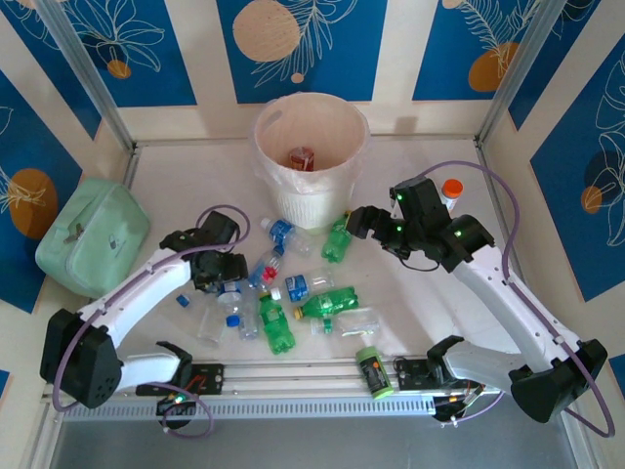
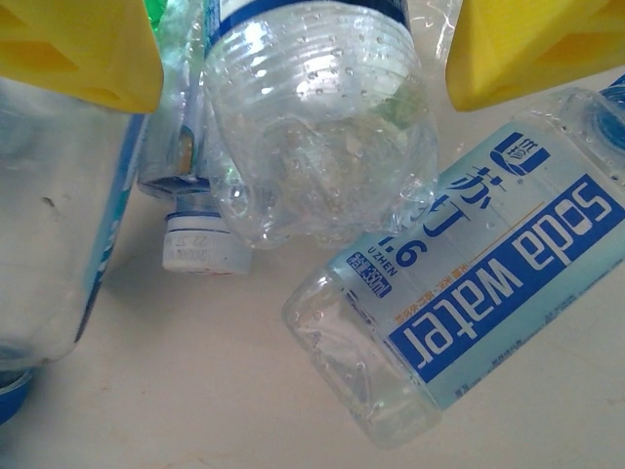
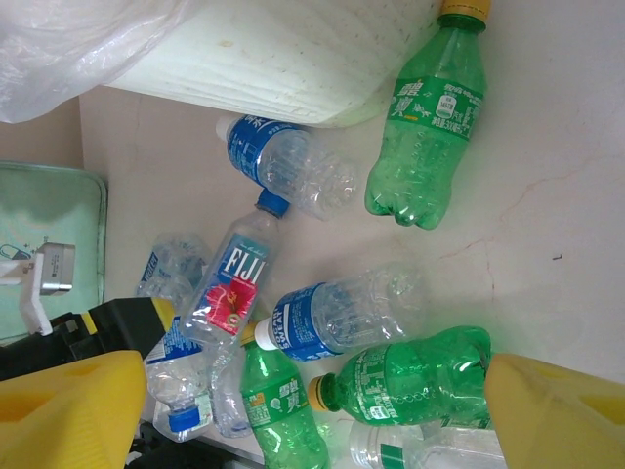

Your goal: Put the plastic bottles in the bin

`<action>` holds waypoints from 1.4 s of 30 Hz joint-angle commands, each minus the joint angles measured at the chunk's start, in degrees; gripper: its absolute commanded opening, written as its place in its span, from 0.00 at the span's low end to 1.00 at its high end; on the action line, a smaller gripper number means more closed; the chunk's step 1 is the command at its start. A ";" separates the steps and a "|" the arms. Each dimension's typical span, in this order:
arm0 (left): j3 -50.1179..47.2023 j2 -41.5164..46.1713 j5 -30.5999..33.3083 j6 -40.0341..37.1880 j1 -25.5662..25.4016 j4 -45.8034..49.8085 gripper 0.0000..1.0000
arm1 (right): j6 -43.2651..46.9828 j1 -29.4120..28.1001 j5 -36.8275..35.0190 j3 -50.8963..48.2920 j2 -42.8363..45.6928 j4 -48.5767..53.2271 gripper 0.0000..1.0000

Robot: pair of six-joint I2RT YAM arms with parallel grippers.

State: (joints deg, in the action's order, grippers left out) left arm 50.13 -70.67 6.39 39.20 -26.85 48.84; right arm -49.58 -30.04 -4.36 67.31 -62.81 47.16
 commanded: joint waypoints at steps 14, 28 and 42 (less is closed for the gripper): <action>-1.70 -1.79 -1.12 0.97 0.57 -0.50 0.63 | -0.11 -0.28 -0.64 1.57 -0.91 0.39 0.89; 6.33 4.65 -0.60 1.63 0.53 3.87 0.56 | 0.15 -0.37 -0.45 2.64 -1.35 0.40 0.88; 34.56 6.93 1.05 -4.55 3.47 -5.06 0.55 | -0.12 -0.80 0.77 2.65 -1.00 -1.36 0.87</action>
State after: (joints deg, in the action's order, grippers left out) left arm 80.12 -62.11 9.65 36.99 -24.01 49.41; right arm -49.52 -30.41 -4.43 68.34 -63.99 46.65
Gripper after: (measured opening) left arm 0.551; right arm 0.873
